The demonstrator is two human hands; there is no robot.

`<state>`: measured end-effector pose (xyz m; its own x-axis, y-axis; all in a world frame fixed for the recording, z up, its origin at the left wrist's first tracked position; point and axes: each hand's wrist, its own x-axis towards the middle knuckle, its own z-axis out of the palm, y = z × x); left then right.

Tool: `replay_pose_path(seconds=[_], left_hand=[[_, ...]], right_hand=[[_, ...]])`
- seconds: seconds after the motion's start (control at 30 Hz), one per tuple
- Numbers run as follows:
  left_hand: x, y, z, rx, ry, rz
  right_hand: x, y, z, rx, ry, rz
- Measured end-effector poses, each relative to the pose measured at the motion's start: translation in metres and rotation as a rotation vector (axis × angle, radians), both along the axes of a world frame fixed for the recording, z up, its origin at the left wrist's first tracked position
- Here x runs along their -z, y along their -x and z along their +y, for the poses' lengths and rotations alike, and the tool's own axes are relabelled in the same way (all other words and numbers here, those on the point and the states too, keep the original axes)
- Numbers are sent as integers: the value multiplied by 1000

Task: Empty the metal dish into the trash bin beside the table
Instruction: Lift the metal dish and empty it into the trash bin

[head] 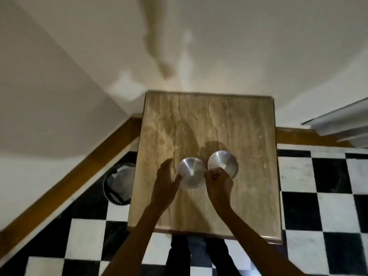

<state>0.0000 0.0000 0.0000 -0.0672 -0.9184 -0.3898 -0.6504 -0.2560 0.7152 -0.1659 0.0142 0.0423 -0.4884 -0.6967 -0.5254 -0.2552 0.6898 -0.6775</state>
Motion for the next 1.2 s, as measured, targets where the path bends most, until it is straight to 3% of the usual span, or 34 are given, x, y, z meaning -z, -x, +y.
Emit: replay_pose_path(seconds=[0.13, 0.37, 0.57, 0.77, 0.87, 0.93, 1.07, 1.2], left_hand=[[36, 10, 5, -244, -54, 106], [74, 10, 25, -319, -26, 207], [73, 4, 23, -418, -126, 281], [21, -38, 38, -756, -615, 755], [6, -70, 52, -904, -758, 1162], [0, -97, 59, -968, -802, 1454], [-3, -140, 69, -930, -783, 1790], [13, -188, 64, -991, -660, 1851]], right_hand=[[57, -11, 26, 50, -109, -10], [87, -18, 23, 79, -54, 47], [85, -26, 31, 42, -43, 42], [59, -37, 39, -87, -78, -99], [36, -63, 31, -150, -115, -192], [25, -89, 25, -251, -117, -209], [17, -139, 14, -385, -105, -249], [23, -196, -8, -413, -78, -356]])
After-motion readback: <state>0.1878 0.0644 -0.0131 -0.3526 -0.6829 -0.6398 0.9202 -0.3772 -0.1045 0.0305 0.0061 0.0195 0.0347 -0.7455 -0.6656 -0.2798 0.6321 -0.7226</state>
